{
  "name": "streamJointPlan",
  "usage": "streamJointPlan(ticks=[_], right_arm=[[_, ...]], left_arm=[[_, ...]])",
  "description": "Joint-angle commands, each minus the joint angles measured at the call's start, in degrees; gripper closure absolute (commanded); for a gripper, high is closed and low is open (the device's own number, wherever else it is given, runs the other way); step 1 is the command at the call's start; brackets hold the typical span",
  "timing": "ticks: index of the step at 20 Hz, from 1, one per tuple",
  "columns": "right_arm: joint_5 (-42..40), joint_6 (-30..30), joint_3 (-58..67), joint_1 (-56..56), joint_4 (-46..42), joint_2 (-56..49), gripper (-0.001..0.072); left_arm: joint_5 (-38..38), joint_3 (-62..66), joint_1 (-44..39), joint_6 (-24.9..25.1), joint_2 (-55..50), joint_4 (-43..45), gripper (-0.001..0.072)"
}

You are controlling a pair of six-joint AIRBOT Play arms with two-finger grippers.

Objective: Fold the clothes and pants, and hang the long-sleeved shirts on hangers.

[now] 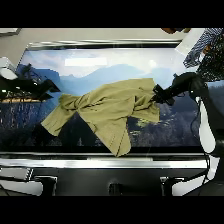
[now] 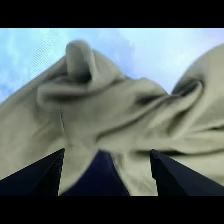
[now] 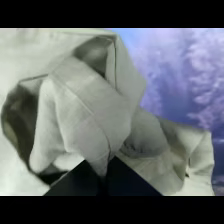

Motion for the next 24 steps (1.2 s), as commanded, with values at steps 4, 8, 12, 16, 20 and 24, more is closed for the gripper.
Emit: streamJointPlan(ticks=[4,8,12,16,20,24], right_arm=[[-2.3,-1.3,0.0,0.0,-0.8,3.7,0.0684],[-4.4,-1.3,0.0,0.0,-0.8,4.6,0.0684],[-6.8,-1.3,0.0,0.0,-0.8,4.6,0.0683],[-6.7,-1.3,0.0,0.0,-0.8,4.6,0.0683],[-5.9,-1.3,0.0,0.0,-0.7,4.6,0.0683],[-5.9,-1.3,0.0,0.0,-0.7,4.6,0.0682]], left_arm=[[-5.9,-16.6,-1.9,-3.7,17.8,-3.9,0.0092],[-0.9,-35.2,-15.4,-12.5,22.3,-7.4,0.0089],[11.5,-45.4,-28.7,-14.7,21.9,-13.0,0.0089],[21.1,-46.6,-34.8,-14.7,18.3,-16.8,0.0089],[28.0,-46.6,-37.3,-14.1,12.7,-22.0,0.0091],[30.0,-45.1,-39.4,-12.3,8.7,-25.3,0.0103]])
